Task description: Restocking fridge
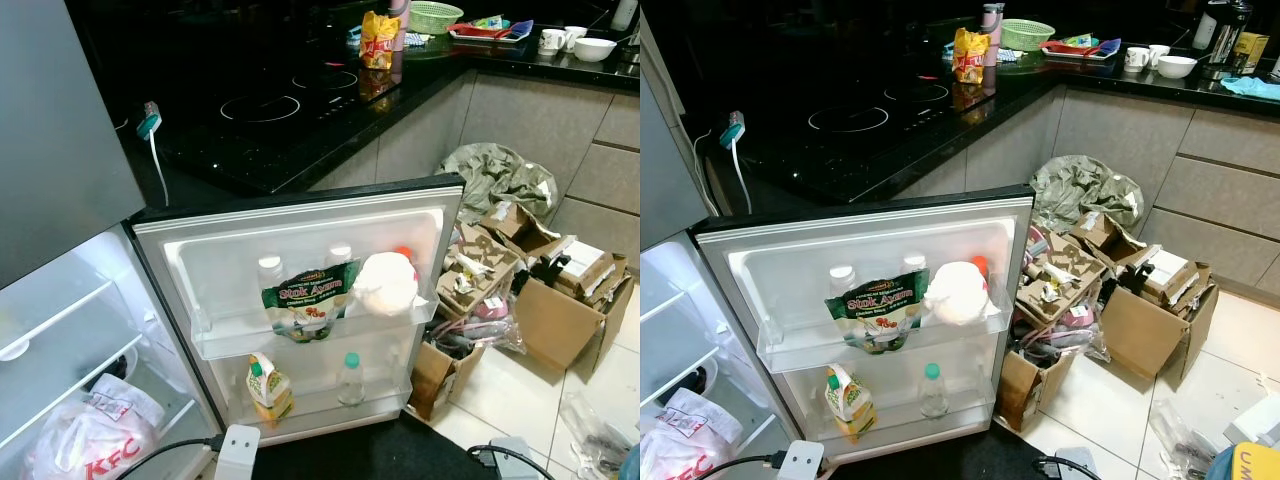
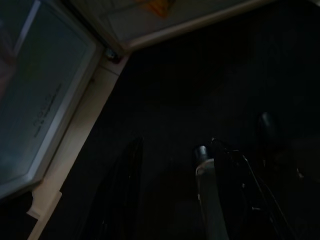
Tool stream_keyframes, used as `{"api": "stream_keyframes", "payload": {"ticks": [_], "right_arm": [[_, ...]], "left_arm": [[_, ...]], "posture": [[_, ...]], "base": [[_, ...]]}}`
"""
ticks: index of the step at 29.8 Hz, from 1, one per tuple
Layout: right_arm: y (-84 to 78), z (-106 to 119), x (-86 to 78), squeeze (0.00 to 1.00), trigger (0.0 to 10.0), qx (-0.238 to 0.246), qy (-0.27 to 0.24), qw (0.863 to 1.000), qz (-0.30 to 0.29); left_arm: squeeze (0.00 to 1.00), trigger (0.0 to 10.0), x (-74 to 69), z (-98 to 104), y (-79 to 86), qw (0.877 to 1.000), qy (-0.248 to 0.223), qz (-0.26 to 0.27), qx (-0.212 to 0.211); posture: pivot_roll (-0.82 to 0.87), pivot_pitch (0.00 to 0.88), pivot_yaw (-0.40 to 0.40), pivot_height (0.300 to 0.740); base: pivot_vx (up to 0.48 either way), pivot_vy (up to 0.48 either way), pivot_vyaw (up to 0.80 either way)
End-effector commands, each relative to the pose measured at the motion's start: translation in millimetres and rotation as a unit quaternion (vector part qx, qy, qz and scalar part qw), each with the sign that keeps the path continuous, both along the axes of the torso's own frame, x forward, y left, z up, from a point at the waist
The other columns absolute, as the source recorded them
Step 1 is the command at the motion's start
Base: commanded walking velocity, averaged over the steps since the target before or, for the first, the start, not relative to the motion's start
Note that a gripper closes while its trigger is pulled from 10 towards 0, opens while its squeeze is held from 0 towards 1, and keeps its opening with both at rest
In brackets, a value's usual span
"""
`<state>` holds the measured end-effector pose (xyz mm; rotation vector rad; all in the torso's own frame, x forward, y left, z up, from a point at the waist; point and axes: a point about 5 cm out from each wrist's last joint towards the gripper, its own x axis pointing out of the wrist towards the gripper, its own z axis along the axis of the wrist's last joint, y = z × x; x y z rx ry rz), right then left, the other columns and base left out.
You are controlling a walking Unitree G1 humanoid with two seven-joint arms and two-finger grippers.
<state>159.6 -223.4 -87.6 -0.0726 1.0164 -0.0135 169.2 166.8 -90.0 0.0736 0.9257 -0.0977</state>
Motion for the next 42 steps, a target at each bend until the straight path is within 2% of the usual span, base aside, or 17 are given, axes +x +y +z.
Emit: {"api": "stream_keyframes", "payload": {"ticks": [1,5,9,11,13,15,18,19,21,24,30,31,33,35,39,41,42], "right_arm": [[1.1,1,3.3,0.00,10.0,-0.002,-0.007,1.000,0.006],[3.8,1,4.2,0.00,10.0,-0.002,-0.006,1.000,0.010],[6.4,1,5.0,0.00,10.0,0.000,-0.006,1.000,0.014],[8.1,1,5.4,0.00,10.0,0.000,-0.006,1.000,0.015],[14.5,0,6.2,0.00,10.0,0.003,-0.006,1.000,0.017],[14.5,0,6.2,0.00,10.0,0.003,-0.006,1.000,0.017],[22.7,-1,8.4,0.00,10.0,0.006,-0.007,1.000,0.019],[22.7,-1,8.4,0.00,10.0,0.006,-0.007,1.000,0.019],[24.6,-1,9.1,0.00,10.0,0.007,-0.007,1.000,0.019],[26.4,-1,9.0,0.00,10.0,0.008,-0.006,1.000,0.019],[31.0,-3,7.9,0.00,10.0,0.009,-0.004,1.000,0.021],[34.1,-3,8.6,0.00,10.0,0.009,-0.004,1.000,0.022],[34.9,-3,8.9,0.00,10.0,0.009,-0.005,1.000,0.022],[37.6,0,17.0,0.00,10.0,0.012,-0.012,1.000,0.021],[37.7,1,18.1,0.00,10.0,0.012,-0.013,1.000,0.021],[37.4,3,22.1,0.00,10.0,0.014,-0.018,1.000,0.018],[37.4,3,22.1,0.00,10.0,0.014,-0.018,1.000,0.018]], "left_arm": [[0.00,10.0,-4.3,-2,-6.4,1.000,0.005,-0.004,-0.003],[0.00,10.0,-4.6,-2,-8.4,1.000,0.005,-0.010,-0.001],[0.00,10.0,-5.0,-2,-2.0,1.000,0.004,-0.014,0.002],[0.00,10.0,-5.9,-2,4.5,1.000,0.004,-0.014,0.005],[0.00,10.0,-10.0,-1,21.3,1.000,0.004,-0.010,0.011],[0.00,10.0,-10.0,-1,21.3,1.000,0.004,-0.010,0.011],[0.00,10.0,-11.0,4,50.4,1.000,0.003,-0.002,0.023],[0.00,10.0,-11.0,4,50.4,1.000,0.003,-0.002,0.023],[0.00,10.0,-8.0,7,60.7,1.000,0.002,0.000,0.028],[0.00,10.0,-2.4,10,64.2,1.000,-0.001,0.001,0.030],[0.00,10.0,7.1,13,60.0,1.000,-0.006,-0.001,0.029],[0.00,10.0,10.5,12,50.6,1.000,-0.009,-0.005,0.026],[0.00,10.0,11.2,12,47.3,1.000,-0.010,-0.007,0.025],[0.00,10.0,14.9,9,20.4,1.000,-0.016,-0.015,0.012],[0.00,10.0,15.3,9,16.7,1.000,-0.016,-0.017,0.010],[0.00,10.0,16.3,8,3.7,1.000,-0.021,-0.022,0.004],[0.00,10.0,16.3,8,3.7,1.000,-0.021,-0.022,0.004]], "posture": [[-0.08,0.022,-0.008,0.740],[-0.08,0.024,-0.010,0.740],[-0.08,0.024,-0.010,0.740],[-0.08,0.024,-0.010,0.740],[-0.08,0.024,-0.010,0.740],[-0.08,0.024,-0.010,0.740],[-0.08,0.024,-0.008,0.740],[-0.08,0.024,-0.008,0.740],[-0.08,0.025,-0.008,0.740],[-0.08,0.025,-0.008,0.740],[-0.07,0.025,-0.011,0.740],[-0.07,0.025,-0.011,0.740],[-0.07,0.025,-0.011,0.740],[-0.07,0.022,-0.012,0.740],[-0.07,0.023,-0.011,0.740],[-0.07,0.023,-0.011,0.740],[-0.07,0.023,-0.011,0.740]], "base": [[0.000,0.000,0.00],[0.000,0.000,0.00],[0.000,0.000,0.00],[0.000,0.000,0.00],[0.000,0.000,0.00],[0.000,0.000,0.00],[0.000,0.000,0.00],[0.000,0.000,0.00],[0.000,0.000,0.00],[0.000,0.000,0.00],[0.000,0.000,0.00],[0.000,0.000,0.00],[0.000,0.000,0.00],[0.000,0.000,0.00],[0.000,0.000,0.00],[0.000,0.000,0.00],[0.000,0.000,0.00]]}}
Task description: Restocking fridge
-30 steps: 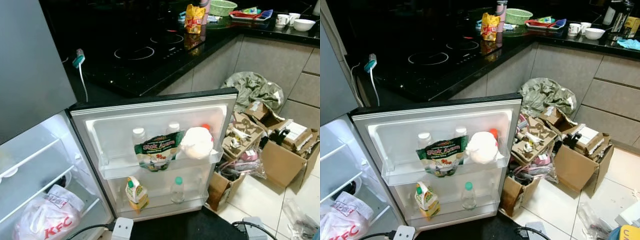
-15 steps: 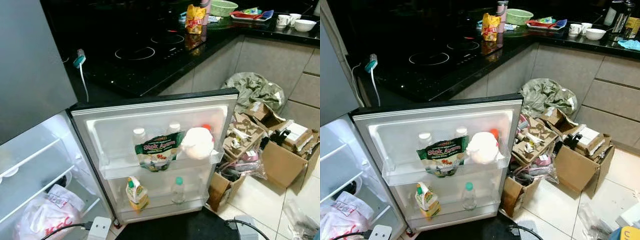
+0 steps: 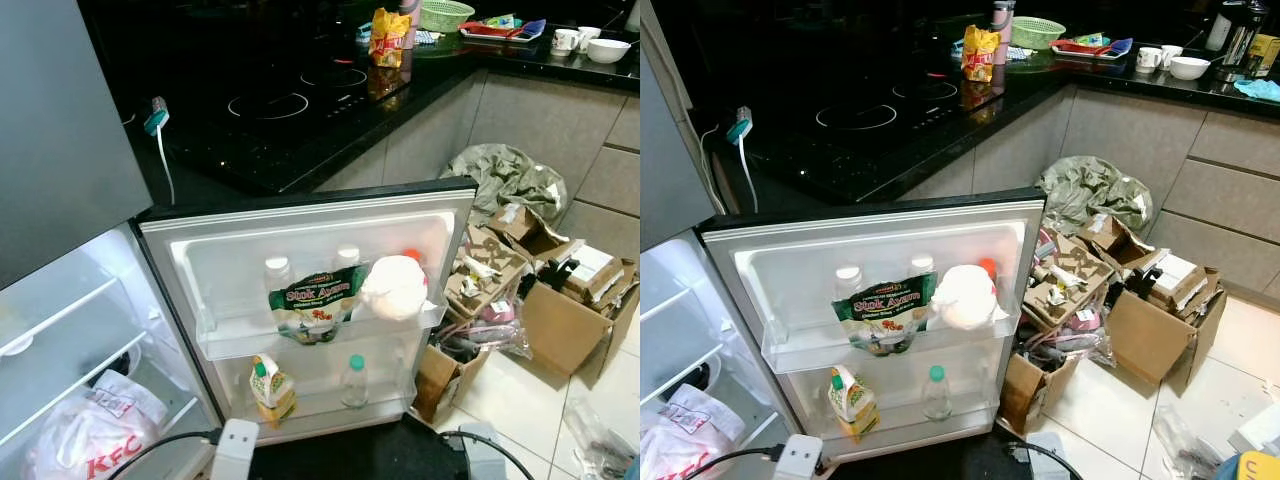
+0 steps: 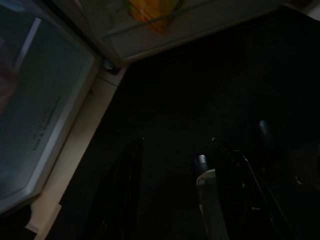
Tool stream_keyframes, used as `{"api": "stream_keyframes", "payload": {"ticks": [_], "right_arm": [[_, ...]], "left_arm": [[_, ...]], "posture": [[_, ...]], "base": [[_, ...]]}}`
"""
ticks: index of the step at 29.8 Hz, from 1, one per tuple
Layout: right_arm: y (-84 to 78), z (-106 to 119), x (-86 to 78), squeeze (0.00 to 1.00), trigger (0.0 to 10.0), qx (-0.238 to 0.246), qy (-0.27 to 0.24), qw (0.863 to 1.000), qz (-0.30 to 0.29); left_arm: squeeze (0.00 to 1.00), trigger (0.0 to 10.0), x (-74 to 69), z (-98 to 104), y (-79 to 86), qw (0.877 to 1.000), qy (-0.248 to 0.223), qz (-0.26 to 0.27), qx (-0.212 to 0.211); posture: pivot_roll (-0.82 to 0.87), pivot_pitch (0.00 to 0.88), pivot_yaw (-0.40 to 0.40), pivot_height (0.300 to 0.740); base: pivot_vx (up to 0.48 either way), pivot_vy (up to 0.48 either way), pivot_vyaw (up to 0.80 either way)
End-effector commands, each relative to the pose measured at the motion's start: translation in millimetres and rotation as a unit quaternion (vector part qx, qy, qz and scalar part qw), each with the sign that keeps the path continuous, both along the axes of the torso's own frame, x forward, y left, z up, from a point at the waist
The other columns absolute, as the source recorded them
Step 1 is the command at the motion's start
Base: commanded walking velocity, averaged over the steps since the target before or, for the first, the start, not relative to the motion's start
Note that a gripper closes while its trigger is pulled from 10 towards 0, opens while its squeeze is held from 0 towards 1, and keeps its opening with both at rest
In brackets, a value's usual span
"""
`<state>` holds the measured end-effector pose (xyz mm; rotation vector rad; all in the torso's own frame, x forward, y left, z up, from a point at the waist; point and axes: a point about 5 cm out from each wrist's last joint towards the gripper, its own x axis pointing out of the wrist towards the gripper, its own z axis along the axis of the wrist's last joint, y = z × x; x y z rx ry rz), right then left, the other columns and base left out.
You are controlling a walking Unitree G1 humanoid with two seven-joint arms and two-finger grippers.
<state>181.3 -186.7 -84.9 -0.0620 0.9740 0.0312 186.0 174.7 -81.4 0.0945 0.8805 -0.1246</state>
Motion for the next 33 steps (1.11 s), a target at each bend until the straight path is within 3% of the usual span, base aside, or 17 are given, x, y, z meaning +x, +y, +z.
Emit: {"api": "stream_keyframes", "payload": {"ticks": [1,3,6,7,9,11,14,23,26,33], "right_arm": [[0.7,0,0.3,0.00,10.0,-0.001,0.002,1.000,0.001],[-14.2,7,8.7,0.00,10.0,0.006,-0.020,1.000,-0.015],[-18.5,12,17.3,0.00,10.0,0.011,-0.037,0.999,-0.015],[-14.4,26,39.9,0.00,10.0,0.024,-0.075,0.997,-0.004],[-14.4,26,39.9,0.00,10.0,0.024,-0.075,0.997,-0.004],[-3.9,34,54.2,0.00,10.0,0.036,-0.097,0.995,0.012],[15.3,40,64.8,0.00,10.0,0.074,-0.104,0.991,0.050],[29.3,39,63.9,0.00,10.0,0.117,-0.080,0.986,0.089],[13.8,39,61.9,0.00,10.0,0.097,-0.086,0.990,0.053],[0.9,38,57.8,0.00,10.0,0.098,-0.096,0.990,0.023]], "left_arm": [[0.00,10.0,-0.5,-1,-4.2,1.000,0.001,-0.005,0.002],[0.00,10.0,5.6,2,-23.7,1.000,-0.023,-0.014,-0.015],[0.00,10.0,10.6,5,-31.8,0.999,-0.036,-0.018,-0.024],[0.00,10.0,27.4,15,-40.5,0.997,-0.063,-0.028,-0.040],[0.00,10.0,27.4,15,-40.5,0.997,-0.063,-0.028,-0.040],[0.00,10.0,38.9,22,-37.3,0.995,-0.080,-0.035,-0.048],[0.00,10.0,50.2,33,-4.8,0.992,-0.099,-0.038,-0.063],[0.00,10.0,56.9,41,1.4,0.989,-0.121,-0.053,-0.065],[0.00,10.0,53.9,40,1.8,0.989,-0.128,-0.050,-0.059],[0.00,10.0,53.4,42,-2.1,0.987,-0.140,-0.043,-0.068]], "posture": [[-0.07,0.023,-0.011,0.740],[-0.07,0.025,-0.010,0.740],[-0.07,0.024,-0.009,0.740],[-0.07,0.027,-0.007,0.740],[-0.07,0.027,-0.007,0.740],[-0.07,0.034,-0.001,0.740],[-0.07,0.042,0.000,0.740],[-0.06,0.048,0.000,0.740],[-0.07,0.044,0.007,0.740],[-0.07,0.040,0.011,0.740]], "base": [[0.000,0.000,0.00],[0.000,0.000,0.00],[0.000,0.000,0.00],[0.000,0.000,0.00],[0.000,0.000,0.00],[0.000,0.000,0.00],[0.000,0.000,0.00],[0.000,0.000,0.00],[0.000,0.000,0.00],[0.000,0.000,0.00]]}}
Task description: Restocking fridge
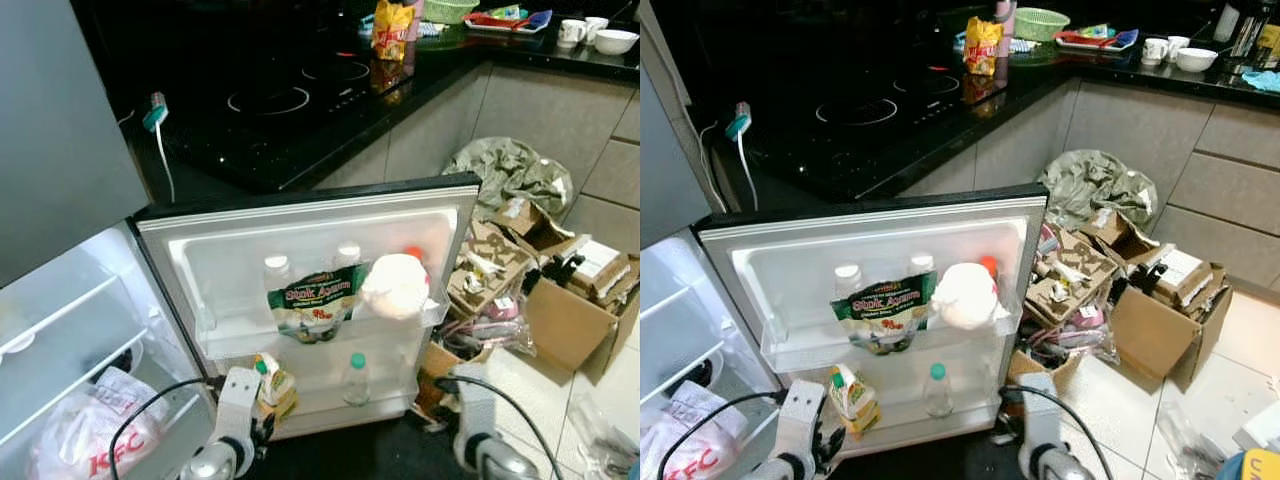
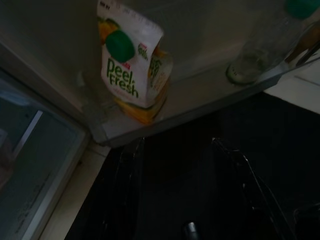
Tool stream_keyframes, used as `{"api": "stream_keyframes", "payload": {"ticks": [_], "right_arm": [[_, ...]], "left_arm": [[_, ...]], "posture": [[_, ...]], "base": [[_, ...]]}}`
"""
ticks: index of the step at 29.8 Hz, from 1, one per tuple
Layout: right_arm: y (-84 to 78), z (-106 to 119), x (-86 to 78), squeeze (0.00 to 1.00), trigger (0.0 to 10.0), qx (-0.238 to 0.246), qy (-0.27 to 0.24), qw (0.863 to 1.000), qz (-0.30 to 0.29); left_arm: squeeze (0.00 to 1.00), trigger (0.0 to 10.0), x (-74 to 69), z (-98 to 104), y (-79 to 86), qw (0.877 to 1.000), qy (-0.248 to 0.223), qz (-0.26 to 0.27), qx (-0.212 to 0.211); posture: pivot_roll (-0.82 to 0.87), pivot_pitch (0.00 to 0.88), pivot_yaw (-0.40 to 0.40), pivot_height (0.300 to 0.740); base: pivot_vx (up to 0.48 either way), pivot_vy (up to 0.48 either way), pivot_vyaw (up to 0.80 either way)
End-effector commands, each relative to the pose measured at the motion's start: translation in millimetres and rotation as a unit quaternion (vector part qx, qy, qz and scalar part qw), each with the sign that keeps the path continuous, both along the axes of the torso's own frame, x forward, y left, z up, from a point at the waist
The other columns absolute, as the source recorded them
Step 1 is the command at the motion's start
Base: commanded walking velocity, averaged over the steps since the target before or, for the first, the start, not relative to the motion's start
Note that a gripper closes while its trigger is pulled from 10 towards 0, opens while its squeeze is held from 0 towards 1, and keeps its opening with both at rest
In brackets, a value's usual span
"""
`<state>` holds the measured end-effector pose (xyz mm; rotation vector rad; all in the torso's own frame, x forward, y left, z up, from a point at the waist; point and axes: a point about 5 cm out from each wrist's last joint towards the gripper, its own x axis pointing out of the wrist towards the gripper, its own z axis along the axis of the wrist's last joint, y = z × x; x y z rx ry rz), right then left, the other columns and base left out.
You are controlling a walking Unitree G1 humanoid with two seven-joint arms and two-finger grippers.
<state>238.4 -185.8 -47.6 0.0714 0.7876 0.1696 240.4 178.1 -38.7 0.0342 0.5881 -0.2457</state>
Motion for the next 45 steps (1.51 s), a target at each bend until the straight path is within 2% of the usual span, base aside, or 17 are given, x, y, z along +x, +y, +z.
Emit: {"api": "stream_keyframes", "payload": {"ticks": [1,9,15,45], "right_arm": [[0.1,1,0.7,0.00,10.0,0.008,-0.006,1.000,-0.009],[4.2,2,3.1,0.00,10.0,0.015,-0.006,1.000,-0.009],[5.4,0,0.2,0.00,10.0,0.017,-0.005,1.000,-0.009],[2.6,-5,-6.2,0.00,10.0,0.009,0.007,1.000,-0.012]], "left_arm": [[0.00,10.0,-0.9,0,-5.5,1.000,-0.001,0.002,-0.006],[0.00,10.0,3.0,3,-14.8,1.000,-0.005,-0.003,-0.012],[0.00,10.0,0.2,2,-17.4,1.000,-0.001,-0.005,-0.013],[0.00,10.0,-9.1,-9,-14.2,0.999,0.030,0.012,-0.015]], "posture": [[-0.07,0.040,0.011,0.740],[-0.07,0.042,0.015,0.740],[-0.07,0.043,0.015,0.740],[-0.08,0.031,0.001,0.740]], "base": [[0.000,0.000,0.00],[0.000,0.000,0.00],[0.000,0.000,0.00],[0.000,0.000,0.00]]}}
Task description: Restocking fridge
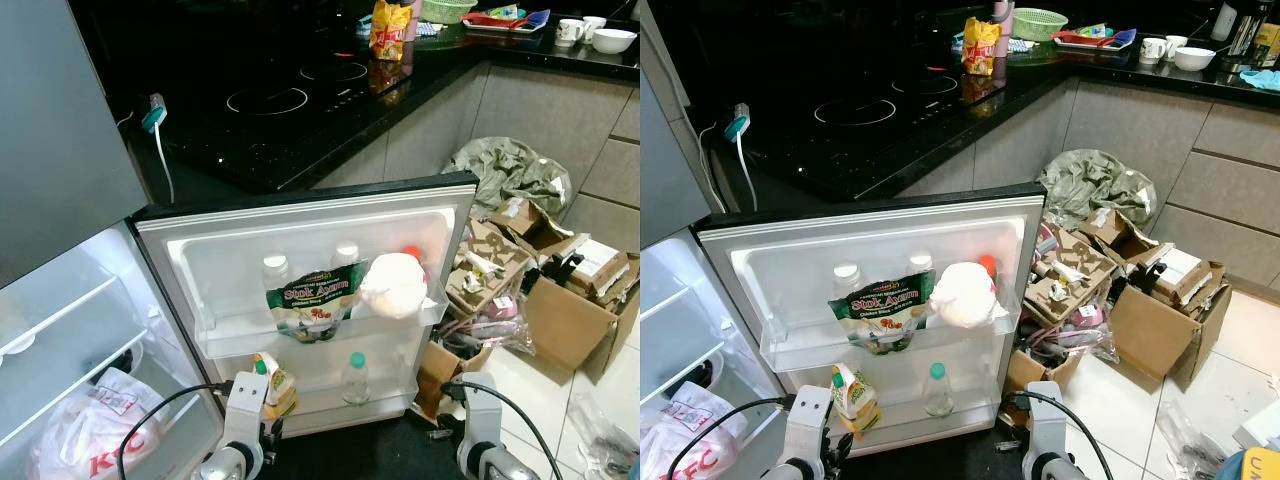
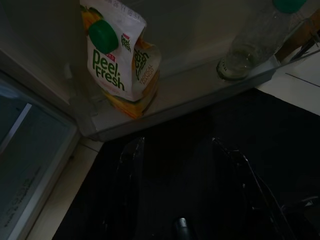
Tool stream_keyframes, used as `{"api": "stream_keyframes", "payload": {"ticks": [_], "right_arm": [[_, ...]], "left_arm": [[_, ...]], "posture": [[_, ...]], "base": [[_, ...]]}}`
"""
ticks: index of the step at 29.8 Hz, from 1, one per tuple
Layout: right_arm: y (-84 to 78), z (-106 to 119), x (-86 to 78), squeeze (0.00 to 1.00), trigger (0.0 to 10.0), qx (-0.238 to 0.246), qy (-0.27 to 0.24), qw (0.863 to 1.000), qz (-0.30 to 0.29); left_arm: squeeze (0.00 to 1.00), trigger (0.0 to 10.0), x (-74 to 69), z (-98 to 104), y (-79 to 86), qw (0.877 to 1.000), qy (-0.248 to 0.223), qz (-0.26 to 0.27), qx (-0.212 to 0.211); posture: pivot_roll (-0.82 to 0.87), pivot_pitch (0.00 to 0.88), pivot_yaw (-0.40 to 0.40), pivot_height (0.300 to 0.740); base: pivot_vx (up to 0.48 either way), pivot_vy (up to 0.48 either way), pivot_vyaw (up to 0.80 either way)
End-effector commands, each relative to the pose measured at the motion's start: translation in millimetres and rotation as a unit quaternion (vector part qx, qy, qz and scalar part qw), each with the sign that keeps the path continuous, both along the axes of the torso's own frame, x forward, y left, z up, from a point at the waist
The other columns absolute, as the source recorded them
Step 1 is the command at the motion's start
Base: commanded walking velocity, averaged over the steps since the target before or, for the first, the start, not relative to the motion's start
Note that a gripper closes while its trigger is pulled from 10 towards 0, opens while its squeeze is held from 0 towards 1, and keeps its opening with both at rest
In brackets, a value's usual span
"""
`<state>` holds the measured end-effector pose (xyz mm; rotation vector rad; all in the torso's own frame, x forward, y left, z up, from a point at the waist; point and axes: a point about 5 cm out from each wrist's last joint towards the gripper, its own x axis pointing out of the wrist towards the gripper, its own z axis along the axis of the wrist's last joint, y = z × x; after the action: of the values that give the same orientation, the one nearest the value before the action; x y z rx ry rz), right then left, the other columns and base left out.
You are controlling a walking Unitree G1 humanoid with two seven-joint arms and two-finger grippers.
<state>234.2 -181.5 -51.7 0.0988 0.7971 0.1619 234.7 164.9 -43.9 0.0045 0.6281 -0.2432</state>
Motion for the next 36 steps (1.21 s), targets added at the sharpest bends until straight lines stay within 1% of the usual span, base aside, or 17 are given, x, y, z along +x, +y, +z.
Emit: {"api": "stream_keyframes", "payload": {"ticks": [1,10,27,36], "right_arm": [[-2.2,-1.9,-3.0,0.00,10.0,-0.002,0.002,1.000,-0.004],[-2.3,-3.8,-5.9,0.00,10.0,-0.004,0.005,1.000,-0.001],[-2.5,-5.5,-8.3,0.00,10.0,-0.007,0.009,1.000,0.005],[-2.8,-5.4,-8.1,0.00,10.0,-0.008,0.010,1.000,0.007]], "left_arm": [[0.00,10.0,-4.1,-4.2,-0.8,1.000,0.011,0.008,-0.004],[0.00,10.0,-7.5,-6.9,1.7,1.000,0.018,0.012,-0.004],[0.00,10.0,-11.7,-10.9,1.7,0.999,0.028,0.015,-0.003],[0.00,10.0,-13.2,-13.1,5.4,0.999,0.040,0.024,0.012]], "posture": [[-0.08,0.030,0.000,0.740],[-0.08,0.027,-0.003,0.740],[-0.09,0.031,-0.012,0.740],[-0.09,0.033,-0.017,0.740]], "base": [[-0.281,0.000,0.00],[-0.337,0.000,0.00],[-0.407,0.000,0.00],[0.000,0.000,0.00]]}}
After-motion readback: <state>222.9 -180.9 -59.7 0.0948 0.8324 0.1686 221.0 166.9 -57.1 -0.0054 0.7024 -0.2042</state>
